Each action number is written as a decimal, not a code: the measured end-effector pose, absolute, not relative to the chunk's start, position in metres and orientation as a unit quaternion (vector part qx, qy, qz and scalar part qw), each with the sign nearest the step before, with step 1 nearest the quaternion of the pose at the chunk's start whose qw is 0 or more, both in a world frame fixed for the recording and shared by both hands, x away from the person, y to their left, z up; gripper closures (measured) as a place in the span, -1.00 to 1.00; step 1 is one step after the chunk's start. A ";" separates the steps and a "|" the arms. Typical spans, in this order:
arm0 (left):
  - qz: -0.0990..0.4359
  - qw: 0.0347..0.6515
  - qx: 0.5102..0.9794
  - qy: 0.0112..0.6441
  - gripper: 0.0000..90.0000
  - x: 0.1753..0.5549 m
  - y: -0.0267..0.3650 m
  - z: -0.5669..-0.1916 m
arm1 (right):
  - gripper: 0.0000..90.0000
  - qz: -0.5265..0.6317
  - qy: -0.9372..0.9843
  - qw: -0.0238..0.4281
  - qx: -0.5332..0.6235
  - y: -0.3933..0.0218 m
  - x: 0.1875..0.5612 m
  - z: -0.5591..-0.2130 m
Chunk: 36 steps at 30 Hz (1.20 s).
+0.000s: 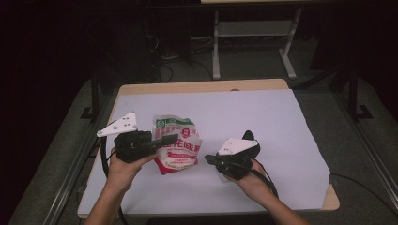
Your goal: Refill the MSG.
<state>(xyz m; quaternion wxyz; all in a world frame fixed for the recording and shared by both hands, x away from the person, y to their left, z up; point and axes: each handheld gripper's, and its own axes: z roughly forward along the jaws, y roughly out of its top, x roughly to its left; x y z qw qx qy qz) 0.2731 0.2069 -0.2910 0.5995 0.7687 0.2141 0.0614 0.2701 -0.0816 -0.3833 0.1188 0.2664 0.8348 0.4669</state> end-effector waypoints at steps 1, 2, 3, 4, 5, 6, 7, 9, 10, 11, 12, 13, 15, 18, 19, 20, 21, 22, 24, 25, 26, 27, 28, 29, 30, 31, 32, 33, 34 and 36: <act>0.063 0.599 0.769 0.213 1.00 0.272 0.206 -0.290 | 1.00 0.466 0.835 0.121 0.265 -0.079 0.271 -0.384; 0.064 0.599 0.769 0.212 1.00 0.272 0.205 -0.289 | 1.00 0.465 0.836 0.121 0.266 -0.077 0.271 -0.384; 0.064 0.599 0.769 0.213 1.00 0.271 0.203 -0.288 | 1.00 0.465 0.836 0.124 0.265 -0.075 0.272 -0.384; 0.065 0.600 0.768 0.213 1.00 0.271 0.202 -0.288 | 1.00 0.467 0.835 0.122 0.264 -0.073 0.272 -0.385; 0.061 0.601 0.768 0.211 1.00 0.271 0.202 -0.287 | 1.00 0.467 0.836 0.125 0.261 -0.071 0.273 -0.385; 0.060 0.601 0.769 0.210 1.00 0.270 0.201 -0.286 | 1.00 0.467 0.835 0.126 0.261 -0.069 0.272 -0.386; 0.062 0.601 0.769 0.208 1.00 0.270 0.200 -0.286 | 1.00 0.468 0.834 0.127 0.262 -0.067 0.273 -0.386; 0.064 0.604 0.767 0.209 1.00 0.269 0.197 -0.286 | 1.00 0.470 0.832 0.129 0.263 -0.065 0.273 -0.387; 0.062 0.605 0.766 0.209 1.00 0.270 0.196 -0.285 | 1.00 0.470 0.833 0.130 0.261 -0.064 0.273 -0.388; 0.067 0.603 0.767 0.209 1.00 0.270 0.195 -0.285 | 1.00 0.471 0.832 0.133 0.262 -0.063 0.273 -0.388; 0.068 0.603 0.767 0.211 1.00 0.270 0.194 -0.284 | 1.00 0.473 0.831 0.131 0.262 -0.063 0.273 -0.388; 0.069 0.604 0.765 0.212 1.00 0.271 0.193 -0.284 | 1.00 0.474 0.830 0.130 0.264 -0.063 0.272 -0.388; 0.069 0.605 0.764 0.213 1.00 0.273 0.191 -0.284 | 1.00 0.477 0.829 0.130 0.261 -0.061 0.271 -0.389; 0.070 0.603 0.766 0.211 1.00 0.276 0.185 -0.282 | 1.00 0.477 0.830 0.128 0.259 -0.059 0.267 -0.392; 0.067 0.603 0.766 0.210 1.00 0.278 0.184 -0.282 | 1.00 0.478 0.831 0.130 0.254 -0.059 0.266 -0.393; 0.066 0.607 0.764 0.209 1.00 0.278 0.182 -0.282 | 1.00 0.479 0.831 0.128 0.254 -0.058 0.265 -0.394; 0.064 0.609 0.763 0.208 1.00 0.279 0.181 -0.281 | 1.00 0.481 0.829 0.131 0.252 -0.058 0.264 -0.394; 0.063 0.610 0.762 0.207 1.00 0.280 0.179 -0.280 | 1.00 0.486 0.827 0.132 0.251 -0.059 0.264 -0.395; 0.062 0.612 0.762 0.202 1.00 0.280 0.175 -0.278 | 1.00 0.490 0.825 0.129 0.250 -0.060 0.262 -0.394; 0.062 0.612 0.763 0.199 1.00 0.281 0.173 -0.277 | 1.00 0.493 0.825 0.128 0.247 -0.061 0.262 -0.394; 0.062 0.612 0.764 0.196 1.00 0.281 0.171 -0.276 | 1.00 0.494 0.824 0.129 0.246 -0.061 0.262 -0.395; 0.062 0.611 0.765 0.196 1.00 0.281 0.169 -0.275 | 1.00 0.496 0.823 0.130 0.243 -0.061 0.261 -0.395; 0.061 0.611 0.765 0.194 1.00 0.282 0.167 -0.274 | 1.00 0.498 0.823 0.131 0.242 -0.061 0.260 -0.395; 0.060 0.611 0.766 0.193 1.00 0.283 0.166 -0.274 | 1.00 0.499 0.822 0.133 0.239 -0.061 0.259 -0.395; 0.057 0.612 0.765 0.194 1.00 0.284 0.163 -0.273 | 1.00 0.501 0.822 0.132 0.238 -0.060 0.258 -0.395; 0.059 0.610 0.766 0.194 1.00 0.285 0.162 -0.272 | 1.00 0.503 0.821 0.133 0.237 -0.060 0.257 -0.395; 0.058 0.608 0.768 0.192 1.00 0.286 0.159 -0.272 | 1.00 0.504 0.820 0.135 0.234 -0.059 0.256 -0.396; 0.056 0.609 0.767 0.192 1.00 0.287 0.157 -0.272 | 1.00 0.506 0.820 0.134 0.231 -0.059 0.254 -0.396; 0.056 0.609 0.767 0.191 1.00 0.288 0.155 -0.272 | 1.00 0.507 0.820 0.134 0.230 -0.059 0.254 -0.396; 0.052 0.608 0.771 0.184 1.00 0.289 0.152 -0.271 | 1.00 0.508 0.820 0.133 0.227 -0.058 0.252 -0.397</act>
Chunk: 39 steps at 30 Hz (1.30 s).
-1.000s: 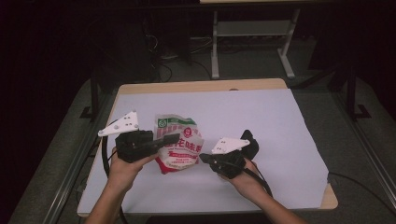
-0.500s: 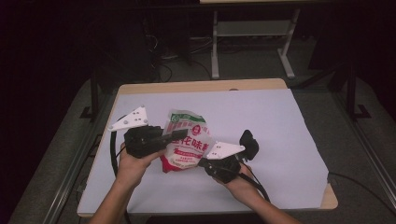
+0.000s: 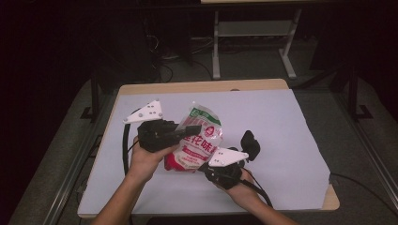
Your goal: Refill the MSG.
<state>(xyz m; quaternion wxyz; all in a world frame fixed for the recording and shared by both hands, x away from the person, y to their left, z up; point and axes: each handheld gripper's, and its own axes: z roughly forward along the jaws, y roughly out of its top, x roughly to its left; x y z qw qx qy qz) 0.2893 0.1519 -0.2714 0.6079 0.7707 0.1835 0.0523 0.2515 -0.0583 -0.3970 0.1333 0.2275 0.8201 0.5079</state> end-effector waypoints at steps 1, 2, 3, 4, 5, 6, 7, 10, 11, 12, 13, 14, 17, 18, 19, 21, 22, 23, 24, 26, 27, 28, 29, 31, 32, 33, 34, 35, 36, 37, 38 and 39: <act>0.051 0.606 0.773 0.179 1.00 0.291 0.150 -0.271 | 1.00 0.508 0.820 0.133 0.226 -0.058 0.251 -0.397; 0.047 0.605 0.774 0.179 1.00 0.292 0.148 -0.271 | 1.00 0.509 0.821 0.132 0.224 -0.058 0.250 -0.397; 0.045 0.603 0.776 0.177 1.00 0.293 0.146 -0.271 | 1.00 0.509 0.821 0.133 0.222 -0.058 0.250 -0.398; 0.041 0.602 0.778 0.176 1.00 0.294 0.144 -0.272 | 1.00 0.510 0.822 0.134 0.218 -0.058 0.249 -0.398; 0.041 0.598 0.782 0.174 1.00 0.296 0.142 -0.272 | 1.00 0.509 0.822 0.135 0.215 -0.057 0.249 -0.399; 0.038 0.597 0.783 0.174 1.00 0.296 0.140 -0.272 | 1.00 0.510 0.823 0.139 0.209 -0.056 0.248 -0.399; 0.036 0.595 0.785 0.171 1.00 0.298 0.138 -0.272 | 1.00 0.509 0.823 0.139 0.210 -0.055 0.247 -0.399; 0.027 0.588 0.790 0.171 1.00 0.301 0.132 -0.273 | 1.00 0.510 0.823 0.138 0.208 -0.054 0.245 -0.400; 0.026 0.586 0.791 0.172 1.00 0.301 0.130 -0.273 | 1.00 0.510 0.823 0.139 0.208 -0.054 0.245 -0.401; 0.022 0.583 0.794 0.171 1.00 0.302 0.128 -0.273 | 1.00 0.510 0.823 0.141 0.205 -0.054 0.246 -0.401; 0.020 0.581 0.795 0.172 1.00 0.303 0.127 -0.273 | 1.00 0.509 0.824 0.140 0.206 -0.054 0.246 -0.402; 0.020 0.578 0.797 0.172 1.00 0.303 0.125 -0.273 | 1.00 0.509 0.824 0.141 0.206 -0.054 0.246 -0.402; 0.017 0.571 0.803 0.171 1.00 0.304 0.119 -0.272 | 1.00 0.509 0.824 0.142 0.206 -0.054 0.245 -0.402; 0.016 0.567 0.805 0.171 1.00 0.305 0.118 -0.271 | 1.00 0.509 0.823 0.143 0.206 -0.054 0.245 -0.402; 0.016 0.564 0.808 0.170 1.00 0.306 0.117 -0.271 | 1.00 0.510 0.823 0.143 0.206 -0.054 0.244 -0.402; 0.016 0.558 0.811 0.174 1.00 0.307 0.115 -0.271 | 1.00 0.510 0.822 0.144 0.207 -0.054 0.244 -0.403; 0.014 0.555 0.813 0.174 1.00 0.308 0.114 -0.272 | 1.00 0.510 0.822 0.143 0.207 -0.054 0.244 -0.403; 0.012 0.556 0.812 0.177 1.00 0.309 0.112 -0.272 | 1.00 0.510 0.822 0.143 0.208 -0.053 0.244 -0.403; 0.012 0.553 0.814 0.177 1.00 0.309 0.112 -0.272 | 1.00 0.510 0.822 0.144 0.208 -0.053 0.244 -0.404; 0.008 0.548 0.817 0.182 1.00 0.311 0.109 -0.273 | 1.00 0.509 0.822 0.144 0.210 -0.053 0.245 -0.404; 0.007 0.546 0.818 0.181 1.00 0.311 0.109 -0.273 | 1.00 0.509 0.822 0.144 0.209 -0.053 0.244 -0.404; 0.006 0.544 0.819 0.182 1.00 0.312 0.107 -0.273 | 1.00 0.510 0.822 0.143 0.208 -0.053 0.244 -0.405; 0.004 0.542 0.821 0.182 1.00 0.312 0.106 -0.272 | 1.00 0.511 0.821 0.143 0.210 -0.053 0.243 -0.405; 0.003 0.536 0.824 0.182 1.00 0.313 0.103 -0.272 | 1.00 0.511 0.822 0.145 0.207 -0.052 0.242 -0.405; 0.000 0.535 0.824 0.185 1.00 0.314 0.102 -0.273 | 1.00 0.511 0.821 0.146 0.207 -0.052 0.242 -0.405; -0.003 0.531 0.827 0.185 1.00 0.315 0.101 -0.273 | 1.00 0.512 0.821 0.148 0.207 -0.052 0.241 -0.405; -0.003 0.528 0.829 0.186 1.00 0.315 0.100 -0.273 | 1.00 0.513 0.820 0.149 0.206 -0.052 0.241 -0.406; -0.004 0.527 0.829 0.189 1.00 0.316 0.098 -0.273 | 1.00 0.513 0.820 0.150 0.206 -0.052 0.241 -0.406; -0.005 0.523 0.831 0.188 1.00 0.317 0.098 -0.273 | 1.00 0.512 0.819 0.152 0.207 -0.051 0.240 -0.406; -0.008 0.521 0.832 0.190 1.00 0.318 0.096 -0.273 | 1.00 0.512 0.820 0.153 0.207 -0.051 0.239 -0.406; -0.008 0.519 0.833 0.190 1.00 0.319 0.096 -0.273 | 1.00 0.512 0.819 0.154 0.208 -0.051 0.239 -0.406; -0.010 0.517 0.834 0.191 1.00 0.320 0.095 -0.272 | 1.00 0.512 0.819 0.153 0.208 -0.051 0.239 -0.406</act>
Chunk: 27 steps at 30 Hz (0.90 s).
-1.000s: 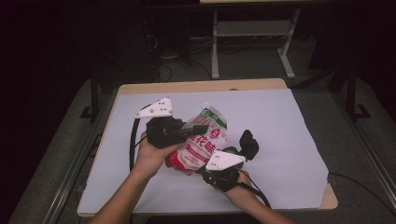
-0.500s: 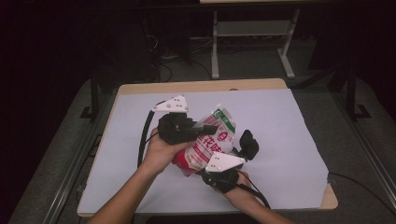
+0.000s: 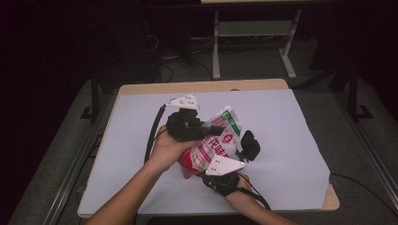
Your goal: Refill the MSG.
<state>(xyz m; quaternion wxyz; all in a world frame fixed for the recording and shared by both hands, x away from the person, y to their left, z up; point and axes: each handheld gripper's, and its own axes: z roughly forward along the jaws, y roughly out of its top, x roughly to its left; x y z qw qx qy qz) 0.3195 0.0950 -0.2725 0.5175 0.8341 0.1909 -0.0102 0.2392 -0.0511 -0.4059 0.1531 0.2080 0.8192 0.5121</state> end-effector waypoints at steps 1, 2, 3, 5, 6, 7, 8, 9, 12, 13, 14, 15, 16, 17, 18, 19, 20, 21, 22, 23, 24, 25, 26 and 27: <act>-0.011 0.516 0.835 0.191 1.00 0.320 0.094 -0.273 | 1.00 0.513 0.819 0.154 0.208 -0.051 0.239 -0.406; -0.011 0.514 0.836 0.190 1.00 0.321 0.094 -0.273 | 1.00 0.514 0.818 0.154 0.209 -0.051 0.239 -0.406; -0.013 0.513 0.837 0.191 1.00 0.322 0.093 -0.273 | 1.00 0.514 0.817 0.153 0.209 -0.051 0.239 -0.407; -0.016 0.506 0.840 0.192 1.00 0.324 0.092 -0.274 | 1.00 0.514 0.817 0.151 0.211 -0.050 0.239 -0.408; -0.018 0.504 0.842 0.194 1.00 0.324 0.091 -0.275 | 1.00 0.514 0.817 0.151 0.211 -0.049 0.239 -0.408; -0.021 0.501 0.843 0.194 1.00 0.325 0.090 -0.275 | 1.00 0.515 0.817 0.150 0.212 -0.049 0.238 -0.408; -0.019 0.500 0.843 0.195 1.00 0.325 0.089 -0.276 | 1.00 0.513 0.818 0.150 0.211 -0.048 0.238 -0.409; -0.020 0.497 0.845 0.196 1.00 0.325 0.088 -0.276 | 1.00 0.513 0.818 0.150 0.211 -0.048 0.238 -0.409; -0.020 0.490 0.849 0.197 1.00 0.327 0.086 -0.277 | 1.00 0.516 0.817 0.149 0.208 -0.048 0.238 -0.410; -0.021 0.488 0.851 0.195 1.00 0.327 0.086 -0.277 | 1.00 0.517 0.817 0.150 0.208 -0.047 0.238 -0.410; -0.021 0.487 0.851 0.195 1.00 0.328 0.085 -0.277 | 1.00 0.517 0.817 0.150 0.207 -0.047 0.238 -0.410; -0.022 0.486 0.852 0.195 1.00 0.328 0.084 -0.277 | 1.00 0.518 0.816 0.150 0.207 -0.047 0.238 -0.410; -0.022 0.486 0.852 0.194 1.00 0.329 0.084 -0.277 | 1.00 0.519 0.816 0.150 0.207 -0.047 0.238 -0.410; -0.024 0.485 0.852 0.195 1.00 0.329 0.083 -0.277 | 1.00 0.519 0.815 0.150 0.208 -0.047 0.238 -0.410; -0.023 0.482 0.854 0.193 1.00 0.330 0.083 -0.277 | 1.00 0.520 0.815 0.150 0.208 -0.047 0.239 -0.410; -0.025 0.482 0.854 0.195 1.00 0.330 0.082 -0.277 | 1.00 0.519 0.815 0.150 0.209 -0.047 0.239 -0.410; -0.027 0.480 0.854 0.196 1.00 0.331 0.082 -0.277 | 1.00 0.519 0.815 0.148 0.210 -0.047 0.239 -0.410; -0.026 0.480 0.855 0.196 1.00 0.332 0.081 -0.278 | 1.00 0.519 0.815 0.147 0.212 -0.047 0.238 -0.410; -0.027 0.478 0.856 0.198 1.00 0.333 0.081 -0.278 | 1.00 0.519 0.815 0.148 0.212 -0.047 0.238 -0.411; -0.027 0.477 0.856 0.199 1.00 0.334 0.080 -0.279 | 1.00 0.519 0.815 0.148 0.212 -0.047 0.238 -0.411; -0.029 0.477 0.856 0.199 1.00 0.334 0.080 -0.279 | 1.00 0.520 0.814 0.149 0.213 -0.047 0.238 -0.411; -0.031 0.477 0.855 0.201 1.00 0.335 0.079 -0.280 | 1.00 0.519 0.814 0.150 0.212 -0.047 0.238 -0.411; -0.030 0.477 0.855 0.202 1.00 0.335 0.079 -0.280 | 1.00 0.519 0.815 0.151 0.212 -0.047 0.238 -0.411; -0.030 0.477 0.855 0.202 1.00 0.335 0.078 -0.280 | 1.00 0.519 0.814 0.152 0.213 -0.047 0.238 -0.412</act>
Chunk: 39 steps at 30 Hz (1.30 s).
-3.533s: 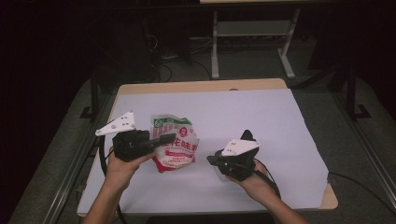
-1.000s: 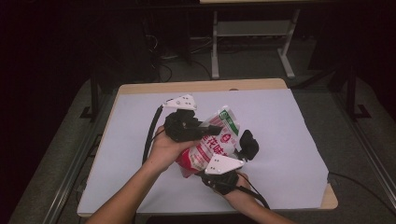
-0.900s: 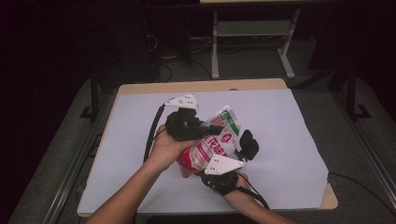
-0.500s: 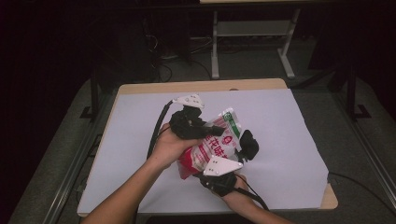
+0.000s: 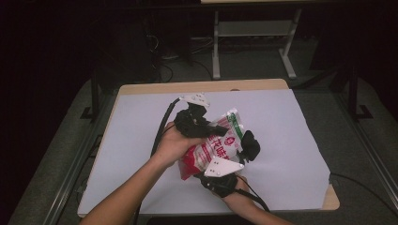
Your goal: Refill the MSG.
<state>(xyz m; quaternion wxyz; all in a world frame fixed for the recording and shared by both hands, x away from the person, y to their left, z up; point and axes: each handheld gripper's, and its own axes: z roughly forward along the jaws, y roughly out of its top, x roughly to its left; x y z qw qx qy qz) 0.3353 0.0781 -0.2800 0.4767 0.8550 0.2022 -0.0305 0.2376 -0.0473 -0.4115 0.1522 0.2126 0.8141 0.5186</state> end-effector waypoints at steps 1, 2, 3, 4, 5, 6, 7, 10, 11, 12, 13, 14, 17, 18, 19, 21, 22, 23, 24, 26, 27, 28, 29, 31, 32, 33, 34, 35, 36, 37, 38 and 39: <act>-0.030 0.477 0.855 0.203 1.00 0.335 0.078 -0.280 | 1.00 0.519 0.813 0.153 0.213 -0.048 0.238 -0.412; -0.029 0.477 0.855 0.201 1.00 0.335 0.077 -0.280 | 1.00 0.519 0.813 0.153 0.213 -0.048 0.238 -0.412; -0.029 0.477 0.855 0.201 1.00 0.335 0.077 -0.279 | 1.00 0.520 0.813 0.153 0.214 -0.048 0.238 -0.412; -0.029 0.477 0.855 0.202 1.00 0.335 0.077 -0.279 | 1.00 0.520 0.812 0.154 0.215 -0.048 0.238 -0.412; -0.029 0.477 0.855 0.203 1.00 0.335 0.077 -0.279 | 1.00 0.521 0.812 0.153 0.215 -0.048 0.238 -0.411; -0.029 0.477 0.855 0.204 1.00 0.335 0.077 -0.279 | 1.00 0.522 0.811 0.153 0.216 -0.048 0.238 -0.411; -0.029 0.476 0.854 0.206 1.00 0.335 0.076 -0.279 | 1.00 0.523 0.810 0.152 0.216 -0.048 0.239 -0.412; -0.029 0.473 0.856 0.206 1.00 0.336 0.075 -0.280 | 1.00 0.526 0.809 0.148 0.219 -0.048 0.238 -0.412; -0.029 0.472 0.856 0.207 1.00 0.336 0.075 -0.280 | 1.00 0.526 0.808 0.148 0.220 -0.048 0.238 -0.412; -0.029 0.470 0.857 0.207 1.00 0.336 0.074 -0.280 | 1.00 0.526 0.808 0.147 0.220 -0.048 0.238 -0.412; -0.030 0.470 0.857 0.207 1.00 0.336 0.074 -0.279 | 1.00 0.527 0.808 0.147 0.219 -0.049 0.238 -0.412; -0.029 0.470 0.858 0.207 1.00 0.336 0.074 -0.279 | 1.00 0.527 0.808 0.147 0.219 -0.049 0.238 -0.412; -0.027 0.469 0.858 0.207 1.00 0.336 0.072 -0.279 | 1.00 0.527 0.807 0.147 0.220 -0.049 0.238 -0.412; -0.025 0.469 0.858 0.208 1.00 0.336 0.072 -0.279 | 1.00 0.528 0.807 0.148 0.221 -0.049 0.238 -0.412; -0.026 0.467 0.859 0.209 1.00 0.336 0.072 -0.279 | 1.00 0.528 0.807 0.147 0.220 -0.049 0.239 -0.412; -0.026 0.466 0.859 0.210 1.00 0.336 0.071 -0.280 | 1.00 0.528 0.807 0.146 0.221 -0.049 0.239 -0.413; -0.026 0.465 0.859 0.210 1.00 0.337 0.071 -0.280 | 1.00 0.529 0.807 0.145 0.221 -0.049 0.239 -0.413; -0.025 0.465 0.860 0.210 1.00 0.337 0.071 -0.280 | 1.00 0.529 0.806 0.144 0.221 -0.049 0.239 -0.413; -0.026 0.465 0.859 0.211 1.00 0.336 0.071 -0.280 | 1.00 0.529 0.806 0.144 0.221 -0.049 0.239 -0.413; -0.025 0.465 0.859 0.211 1.00 0.337 0.071 -0.280 | 1.00 0.529 0.806 0.144 0.221 -0.049 0.239 -0.413; -0.025 0.465 0.859 0.211 1.00 0.337 0.071 -0.280 | 1.00 0.529 0.806 0.144 0.221 -0.049 0.239 -0.413; -0.025 0.465 0.859 0.211 1.00 0.336 0.071 -0.280 | 1.00 0.529 0.806 0.144 0.221 -0.049 0.239 -0.413; -0.025 0.465 0.859 0.211 1.00 0.336 0.071 -0.280 | 1.00 0.529 0.806 0.145 0.220 -0.049 0.239 -0.413; -0.025 0.465 0.859 0.212 1.00 0.336 0.071 -0.280 | 1.00 0.530 0.806 0.145 0.220 -0.049 0.239 -0.413; -0.026 0.465 0.859 0.213 1.00 0.336 0.071 -0.280 | 1.00 0.530 0.806 0.145 0.220 -0.049 0.239 -0.413; -0.025 0.466 0.859 0.213 1.00 0.336 0.071 -0.280 | 1.00 0.529 0.806 0.145 0.220 -0.049 0.239 -0.413; -0.025 0.466 0.859 0.213 1.00 0.336 0.071 -0.280 | 1.00 0.529 0.806 0.146 0.220 -0.049 0.239 -0.413; -0.025 0.466 0.858 0.213 1.00 0.337 0.071 -0.281 | 1.00 0.529 0.806 0.145 0.221 -0.049 0.239 -0.413; -0.025 0.467 0.858 0.214 1.00 0.336 0.070 -0.281 | 1.00 0.530 0.806 0.145 0.221 -0.049 0.239 -0.413; -0.024 0.468 0.857 0.214 1.00 0.337 0.070 -0.281 | 1.00 0.530 0.806 0.145 0.221 -0.049 0.239 -0.413; -0.024 0.467 0.857 0.214 1.00 0.337 0.070 -0.281 | 1.00 0.530 0.806 0.145 0.221 -0.049 0.239 -0.413; -0.024 0.467 0.858 0.214 1.00 0.337 0.070 -0.281 | 1.00 0.530 0.806 0.145 0.221 -0.049 0.239 -0.413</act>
